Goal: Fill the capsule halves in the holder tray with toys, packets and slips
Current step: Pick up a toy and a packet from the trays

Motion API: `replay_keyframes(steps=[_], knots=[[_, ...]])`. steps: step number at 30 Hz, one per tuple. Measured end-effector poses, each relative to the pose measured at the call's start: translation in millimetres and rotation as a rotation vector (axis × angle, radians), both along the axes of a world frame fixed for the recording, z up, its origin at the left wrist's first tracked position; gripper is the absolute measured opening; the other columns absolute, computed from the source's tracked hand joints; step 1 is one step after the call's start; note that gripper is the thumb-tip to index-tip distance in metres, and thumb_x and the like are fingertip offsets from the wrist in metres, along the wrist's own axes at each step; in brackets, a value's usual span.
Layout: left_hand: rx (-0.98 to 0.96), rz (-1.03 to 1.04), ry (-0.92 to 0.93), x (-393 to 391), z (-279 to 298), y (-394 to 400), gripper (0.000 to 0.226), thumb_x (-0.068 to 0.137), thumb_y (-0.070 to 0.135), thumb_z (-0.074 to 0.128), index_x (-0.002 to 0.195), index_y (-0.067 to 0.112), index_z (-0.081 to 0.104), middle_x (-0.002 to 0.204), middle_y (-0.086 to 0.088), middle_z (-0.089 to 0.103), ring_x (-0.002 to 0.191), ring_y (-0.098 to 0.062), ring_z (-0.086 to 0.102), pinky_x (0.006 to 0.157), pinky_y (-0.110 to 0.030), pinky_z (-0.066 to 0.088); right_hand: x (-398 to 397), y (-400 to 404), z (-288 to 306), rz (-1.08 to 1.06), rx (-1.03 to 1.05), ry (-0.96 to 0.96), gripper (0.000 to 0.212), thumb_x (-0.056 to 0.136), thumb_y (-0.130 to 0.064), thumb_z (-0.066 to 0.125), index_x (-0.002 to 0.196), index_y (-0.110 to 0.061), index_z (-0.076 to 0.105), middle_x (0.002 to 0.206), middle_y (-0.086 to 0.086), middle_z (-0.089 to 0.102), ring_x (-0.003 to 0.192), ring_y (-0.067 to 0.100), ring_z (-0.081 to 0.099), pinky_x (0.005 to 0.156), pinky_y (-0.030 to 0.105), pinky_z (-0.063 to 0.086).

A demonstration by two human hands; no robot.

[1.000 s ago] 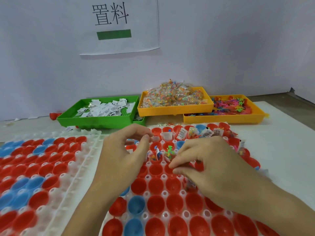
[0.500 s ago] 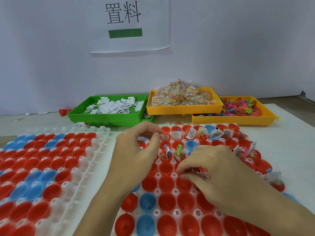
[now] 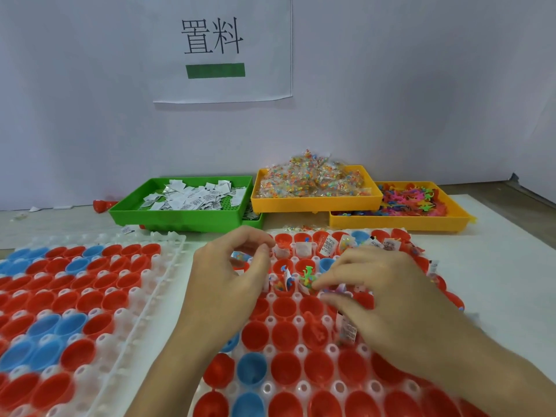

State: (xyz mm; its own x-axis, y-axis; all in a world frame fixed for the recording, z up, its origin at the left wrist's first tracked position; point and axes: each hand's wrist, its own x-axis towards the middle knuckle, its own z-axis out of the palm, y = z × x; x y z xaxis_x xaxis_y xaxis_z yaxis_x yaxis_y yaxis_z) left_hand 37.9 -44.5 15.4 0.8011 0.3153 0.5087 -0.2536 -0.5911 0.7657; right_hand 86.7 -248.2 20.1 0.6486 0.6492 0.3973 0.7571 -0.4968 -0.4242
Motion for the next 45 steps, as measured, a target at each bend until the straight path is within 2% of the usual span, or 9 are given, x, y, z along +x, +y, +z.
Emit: replay_keyframes(steps=[6, 9, 13, 18, 22, 28, 37, 40, 45], knots=[[0.016, -0.119, 0.086, -1.8, 1.5, 0.0, 0.024, 0.088, 0.007, 0.067, 0.075, 0.026, 0.073, 0.072, 0.013, 0.071, 0.072, -0.007, 0.065, 0.065, -0.02, 0.049, 41.9, -12.2, 35.6, -0.156, 0.175, 0.024, 0.011, 0.087, -0.021, 0.074, 0.092, -0.03, 0.079, 0.081, -0.025, 0.069, 0.08, -0.004, 0.063, 0.067, 0.003, 0.042], [0.057, -0.201, 0.118, -3.0, 1.0, -0.9, 0.016, 0.087, 0.012, 0.071, 0.079, 0.024, 0.076, 0.076, 0.013, 0.072, 0.073, -0.005, 0.065, 0.063, -0.012, 0.045, 91.2, -9.3, 54.4, -0.214, 0.052, 0.077, 0.018, 0.096, -0.021, 0.063, 0.102, -0.034, 0.074, 0.09, -0.021, 0.069, 0.08, -0.001, 0.065, 0.068, 0.011, 0.045], [0.085, -0.203, 0.105, -2.5, -0.5, -1.6, 0.013, 0.088, 0.017, 0.071, 0.079, 0.025, 0.076, 0.074, 0.015, 0.07, 0.073, -0.003, 0.064, 0.062, -0.009, 0.043, 166.9, 1.2, 67.8, -0.343, -0.183, 0.107, 0.027, 0.102, -0.01, 0.05, 0.12, -0.019, 0.067, 0.113, 0.003, 0.071, 0.091, 0.013, 0.06, 0.076, 0.026, 0.042], [0.049, -0.162, 0.053, -2.9, 1.1, -1.6, 0.015, 0.088, 0.022, 0.067, 0.078, 0.029, 0.075, 0.075, 0.017, 0.071, 0.076, -0.001, 0.065, 0.064, -0.007, 0.042, 216.9, 13.8, 58.4, -0.442, -0.473, 0.088, 0.025, 0.096, -0.018, 0.064, 0.117, -0.009, 0.072, 0.123, 0.01, 0.069, 0.11, 0.025, 0.062, 0.091, 0.035, 0.051], [0.018, -0.171, 0.041, -4.3, 5.7, -1.3, 0.02, 0.084, 0.033, 0.056, 0.078, 0.029, 0.075, 0.072, 0.019, 0.069, 0.076, 0.0, 0.064, 0.064, -0.005, 0.04, 231.5, 23.7, 43.2, -0.484, -0.592, 0.088, 0.032, 0.091, -0.028, 0.072, 0.116, -0.008, 0.073, 0.122, 0.007, 0.07, 0.11, 0.025, 0.063, 0.094, 0.038, 0.053], [-0.016, -0.146, 0.034, -3.2, 4.5, 2.8, 0.019, 0.091, 0.018, 0.064, 0.078, 0.024, 0.075, 0.074, 0.015, 0.07, 0.07, -0.002, 0.063, 0.064, -0.008, 0.042, 238.2, 27.7, 33.5, -0.557, -0.472, 0.022, 0.028, 0.085, -0.026, 0.079, 0.105, -0.007, 0.073, 0.106, 0.009, 0.071, 0.093, 0.023, 0.061, 0.076, 0.032, 0.048], [-0.04, -0.134, 0.038, -3.7, 5.5, 1.7, 0.019, 0.091, 0.015, 0.063, 0.08, 0.024, 0.076, 0.075, 0.015, 0.07, 0.067, -0.002, 0.063, 0.064, -0.011, 0.044, 233.7, 14.4, 36.4, -0.529, -0.156, 0.006, 0.019, 0.094, -0.016, 0.067, 0.108, -0.006, 0.076, 0.114, 0.012, 0.073, 0.103, 0.026, 0.065, 0.093, 0.04, 0.052], [-0.05, -0.142, 0.038, -4.0, 5.7, 0.2, 0.019, 0.09, 0.015, 0.062, 0.08, 0.024, 0.076, 0.076, 0.014, 0.071, 0.066, -0.002, 0.063, 0.063, -0.01, 0.043, 214.6, 8.3, 41.7, -0.501, 0.009, 0.013, 0.02, 0.094, -0.016, 0.068, 0.11, -0.006, 0.075, 0.105, 0.012, 0.075, 0.093, 0.021, 0.065, 0.086, 0.032, 0.049], [-0.009, -0.15, 0.056, -3.6, 3.6, -2.4, 0.018, 0.09, 0.015, 0.063, 0.082, 0.025, 0.076, 0.076, 0.015, 0.071, 0.074, -0.003, 0.064, 0.063, -0.008, 0.043, 144.9, 3.4, 46.1, -0.336, 0.288, 0.08, 0.015, 0.092, -0.021, 0.07, 0.107, -0.016, 0.068, 0.079, -0.005, 0.073, 0.071, 0.005, 0.069, 0.069, 0.021, 0.052]])
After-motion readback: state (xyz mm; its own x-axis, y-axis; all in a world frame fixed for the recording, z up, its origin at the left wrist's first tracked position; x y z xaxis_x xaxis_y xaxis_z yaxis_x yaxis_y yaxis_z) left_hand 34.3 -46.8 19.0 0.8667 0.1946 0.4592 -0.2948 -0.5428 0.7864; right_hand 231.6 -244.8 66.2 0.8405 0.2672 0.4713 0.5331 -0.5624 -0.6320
